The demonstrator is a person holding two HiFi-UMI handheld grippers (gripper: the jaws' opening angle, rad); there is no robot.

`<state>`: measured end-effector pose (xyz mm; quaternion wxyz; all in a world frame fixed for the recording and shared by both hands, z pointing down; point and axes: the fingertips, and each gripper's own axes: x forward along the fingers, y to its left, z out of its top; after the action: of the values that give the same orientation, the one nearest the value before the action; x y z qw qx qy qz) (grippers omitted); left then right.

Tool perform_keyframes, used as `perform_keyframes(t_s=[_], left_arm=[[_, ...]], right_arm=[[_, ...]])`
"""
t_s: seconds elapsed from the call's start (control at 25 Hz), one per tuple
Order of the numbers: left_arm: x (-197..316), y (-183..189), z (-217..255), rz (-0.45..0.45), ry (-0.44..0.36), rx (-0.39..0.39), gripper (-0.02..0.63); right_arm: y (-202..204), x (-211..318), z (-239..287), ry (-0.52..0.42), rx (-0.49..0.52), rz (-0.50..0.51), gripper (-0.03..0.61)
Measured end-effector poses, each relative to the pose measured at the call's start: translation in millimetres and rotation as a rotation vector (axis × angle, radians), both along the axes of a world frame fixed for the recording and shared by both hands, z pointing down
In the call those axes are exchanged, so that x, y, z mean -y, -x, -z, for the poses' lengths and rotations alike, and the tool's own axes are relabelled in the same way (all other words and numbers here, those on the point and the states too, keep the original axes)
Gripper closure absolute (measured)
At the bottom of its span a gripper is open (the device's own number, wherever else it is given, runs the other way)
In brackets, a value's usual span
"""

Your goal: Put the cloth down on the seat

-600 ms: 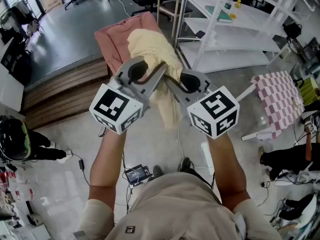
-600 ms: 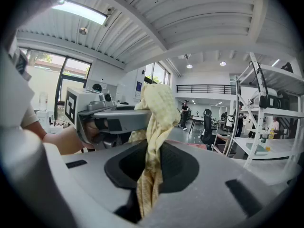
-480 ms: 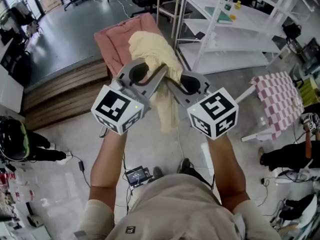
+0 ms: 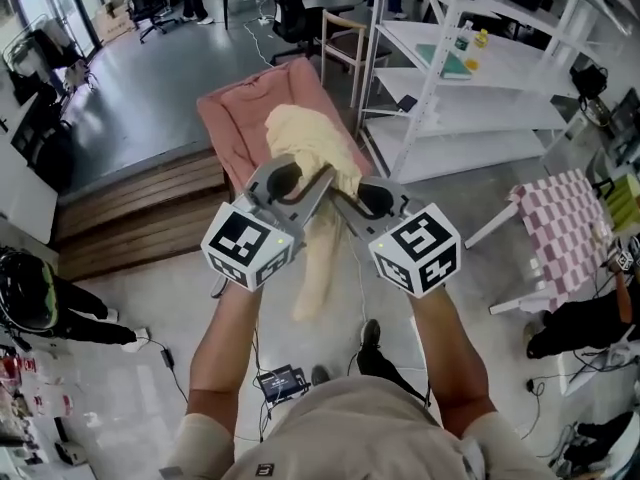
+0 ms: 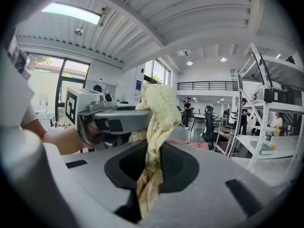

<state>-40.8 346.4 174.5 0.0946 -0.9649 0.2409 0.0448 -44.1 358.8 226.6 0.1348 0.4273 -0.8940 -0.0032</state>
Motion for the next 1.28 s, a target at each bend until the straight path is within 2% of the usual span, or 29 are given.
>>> perform_keyframes(t_s=[0.6,1.28], left_arm=[[123.6,-69.9,-4.5,0.128,0.021,0.012,0.545],[215.6,-134.9,-9.6,0.216,0.018,0.047,0.545]], right_arm=[[-69.2,122.1,-4.0,0.014,0.010,0.122,0.532],[-132.9,213.6,-9.1,0.024,0.041,0.203,0.532]])
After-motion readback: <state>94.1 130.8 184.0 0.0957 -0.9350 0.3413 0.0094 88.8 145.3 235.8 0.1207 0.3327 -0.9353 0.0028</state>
